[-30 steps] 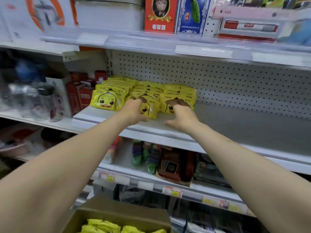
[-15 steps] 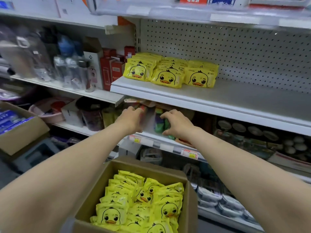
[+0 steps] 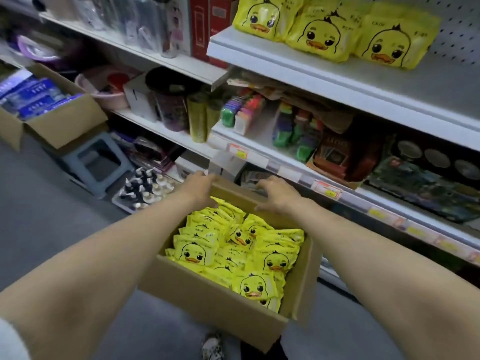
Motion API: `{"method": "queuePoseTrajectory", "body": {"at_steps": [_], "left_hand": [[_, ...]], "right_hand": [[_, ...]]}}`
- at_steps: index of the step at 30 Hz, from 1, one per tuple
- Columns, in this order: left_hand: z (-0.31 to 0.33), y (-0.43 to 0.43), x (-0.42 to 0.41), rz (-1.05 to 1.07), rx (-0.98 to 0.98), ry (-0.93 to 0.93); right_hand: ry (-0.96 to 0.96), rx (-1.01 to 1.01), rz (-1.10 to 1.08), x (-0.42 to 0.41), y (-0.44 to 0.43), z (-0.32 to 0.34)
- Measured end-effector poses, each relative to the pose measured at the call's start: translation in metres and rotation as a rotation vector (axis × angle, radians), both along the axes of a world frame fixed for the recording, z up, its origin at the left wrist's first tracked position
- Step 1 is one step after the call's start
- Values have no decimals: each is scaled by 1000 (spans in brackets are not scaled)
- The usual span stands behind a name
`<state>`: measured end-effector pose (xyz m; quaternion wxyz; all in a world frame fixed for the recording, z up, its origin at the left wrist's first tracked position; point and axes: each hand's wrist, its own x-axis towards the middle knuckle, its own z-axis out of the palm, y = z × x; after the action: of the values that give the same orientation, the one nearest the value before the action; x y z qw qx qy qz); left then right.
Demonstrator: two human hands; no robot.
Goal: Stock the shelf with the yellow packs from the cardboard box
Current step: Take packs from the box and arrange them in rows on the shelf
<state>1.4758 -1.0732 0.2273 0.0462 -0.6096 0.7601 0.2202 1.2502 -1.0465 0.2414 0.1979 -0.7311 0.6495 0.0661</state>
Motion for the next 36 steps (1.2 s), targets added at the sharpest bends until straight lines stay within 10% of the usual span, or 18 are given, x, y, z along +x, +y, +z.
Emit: {"method": "queuePoseTrajectory", "body": {"at_steps": [16, 36], "left_hand": [[-149, 24, 50, 229, 374, 3], [-248, 10, 51, 275, 392, -78]], "right_hand": [[-119, 323, 99, 42, -51, -158], [-387, 439, -309, 82, -84, -274]]}}
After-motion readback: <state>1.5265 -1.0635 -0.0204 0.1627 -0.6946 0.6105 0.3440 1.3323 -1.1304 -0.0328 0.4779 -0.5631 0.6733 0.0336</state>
